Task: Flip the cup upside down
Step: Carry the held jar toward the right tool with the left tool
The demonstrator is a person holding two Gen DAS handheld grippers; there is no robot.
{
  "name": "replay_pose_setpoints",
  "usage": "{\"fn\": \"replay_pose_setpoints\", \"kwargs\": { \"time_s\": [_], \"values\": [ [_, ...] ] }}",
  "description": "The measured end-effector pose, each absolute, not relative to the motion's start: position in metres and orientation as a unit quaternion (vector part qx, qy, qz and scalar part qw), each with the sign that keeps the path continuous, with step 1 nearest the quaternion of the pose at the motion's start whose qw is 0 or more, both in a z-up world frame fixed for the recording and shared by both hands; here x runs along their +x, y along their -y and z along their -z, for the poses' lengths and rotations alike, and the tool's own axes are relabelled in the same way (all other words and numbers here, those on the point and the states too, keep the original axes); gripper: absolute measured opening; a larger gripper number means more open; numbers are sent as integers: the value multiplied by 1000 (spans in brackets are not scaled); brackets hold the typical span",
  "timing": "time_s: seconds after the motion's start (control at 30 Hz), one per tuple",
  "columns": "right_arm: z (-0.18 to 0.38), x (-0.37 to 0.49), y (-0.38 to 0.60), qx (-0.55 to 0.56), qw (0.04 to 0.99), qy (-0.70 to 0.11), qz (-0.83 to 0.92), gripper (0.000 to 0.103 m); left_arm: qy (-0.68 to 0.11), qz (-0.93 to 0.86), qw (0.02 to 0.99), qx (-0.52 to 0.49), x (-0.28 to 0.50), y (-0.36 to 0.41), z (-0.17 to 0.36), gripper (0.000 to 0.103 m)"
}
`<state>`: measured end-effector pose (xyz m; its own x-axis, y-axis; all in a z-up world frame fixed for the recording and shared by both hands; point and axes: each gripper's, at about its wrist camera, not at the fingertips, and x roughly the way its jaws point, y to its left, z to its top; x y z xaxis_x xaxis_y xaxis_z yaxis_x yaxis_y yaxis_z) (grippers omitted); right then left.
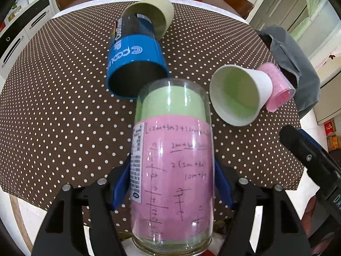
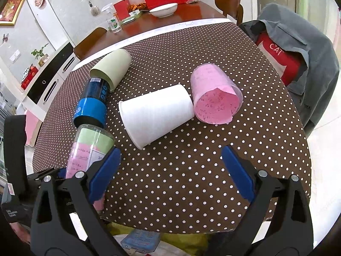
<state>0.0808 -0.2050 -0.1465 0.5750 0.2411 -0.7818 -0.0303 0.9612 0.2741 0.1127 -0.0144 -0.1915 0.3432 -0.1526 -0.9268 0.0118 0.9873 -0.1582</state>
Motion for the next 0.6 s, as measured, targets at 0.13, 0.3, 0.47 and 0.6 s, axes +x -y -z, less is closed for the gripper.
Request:
{"fn": "replay_pose_setpoints", "kwargs": {
  "time_s": [0.13, 0.3, 0.47, 0.6],
  "values": [
    [143, 78, 207, 120, 882, -448, -78, 94, -574, 49, 815, -61, 110, 12, 188, 69],
    [138, 75, 208, 124, 885, -442, -80, 94, -574, 55, 814, -67, 111, 10, 180, 69],
    [134, 72, 207, 127, 887, -436, -82, 94, -572, 62, 814, -80, 113, 7, 178, 73],
    [133, 69, 209, 130, 888, -433, -79, 94, -596, 68, 793, -103, 113, 2, 186, 73]
  ]
}}
